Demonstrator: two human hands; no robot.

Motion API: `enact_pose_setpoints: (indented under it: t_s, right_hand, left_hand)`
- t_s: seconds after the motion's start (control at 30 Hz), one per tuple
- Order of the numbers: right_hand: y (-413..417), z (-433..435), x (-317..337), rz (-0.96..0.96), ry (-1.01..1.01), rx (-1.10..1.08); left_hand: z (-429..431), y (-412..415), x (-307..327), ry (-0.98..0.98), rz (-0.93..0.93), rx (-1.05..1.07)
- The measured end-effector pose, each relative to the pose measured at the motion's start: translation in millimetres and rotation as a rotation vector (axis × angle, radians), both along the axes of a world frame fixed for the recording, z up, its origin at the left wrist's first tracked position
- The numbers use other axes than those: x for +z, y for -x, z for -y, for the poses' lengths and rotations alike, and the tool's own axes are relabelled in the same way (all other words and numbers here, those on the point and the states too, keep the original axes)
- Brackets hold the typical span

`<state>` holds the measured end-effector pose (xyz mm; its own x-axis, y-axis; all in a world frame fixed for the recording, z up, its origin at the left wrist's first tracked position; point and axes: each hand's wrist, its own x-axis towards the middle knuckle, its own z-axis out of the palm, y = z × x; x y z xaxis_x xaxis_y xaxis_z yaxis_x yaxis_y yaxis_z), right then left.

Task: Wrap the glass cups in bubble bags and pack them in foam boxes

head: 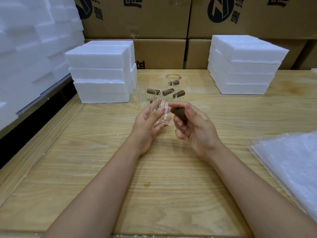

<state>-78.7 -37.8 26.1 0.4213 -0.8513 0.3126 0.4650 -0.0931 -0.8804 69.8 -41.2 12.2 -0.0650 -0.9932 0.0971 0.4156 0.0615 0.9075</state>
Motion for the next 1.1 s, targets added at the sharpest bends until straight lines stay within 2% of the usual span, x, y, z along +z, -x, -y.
enact_pose_setpoints:
  t_s: [0.13,0.2,0.3,0.4,0.47,0.53,0.7,0.87,1.03,1.1]
  right_hand:
    - [0.1,-1.5,-1.1,0.033,-0.001,0.069]
    - [-1.9,-2.5,0.3,0.018,0.017,0.036]
    - [-5.0,-6.5,2.4,-0.138,0.154,-0.236]
    - [-9.1,-12.7,1.6,-0.329,0.43,-0.588]
    - [-10.6,-16.1,-0.6,-0.433,0.6,-0.738]
    - [-10.8,-16.6,-4.2,-0.493,0.674,-0.846]
    - [-11.7,-12.7,-10.4,-0.502,0.53,-0.929]
    - [-8.1,-2.3,-11.9,-0.48,0.335,-0.99]
    - [-6.4,3.5,-10.6,-0.432,0.153,-1.001]
    - [-6.0,7.0,-10.4,-0.394,0.012,-0.955]
  left_hand:
    - [1.6,-4.6,0.8,-0.009,0.002,-0.058]
    - [1.8,-4.4,0.2,-0.032,0.003,-0.084]
    - [1.8,-1.1,0.4,-0.086,0.037,-0.053]
    - [1.1,0.4,0.2,-0.098,0.074,-0.02]
    - [0.4,1.8,-0.6,-0.086,0.103,-0.018]
    - [-1.2,4.2,-0.8,-0.064,0.136,0.003]
    - [-5.8,11.1,-0.1,0.036,0.14,0.08]
    - [-5.9,14.7,-4.4,0.127,0.259,0.127]
    - [-5.2,14.9,-7.3,0.221,0.295,0.153]
    - [-4.3,14.7,-9.5,0.261,0.318,0.166]
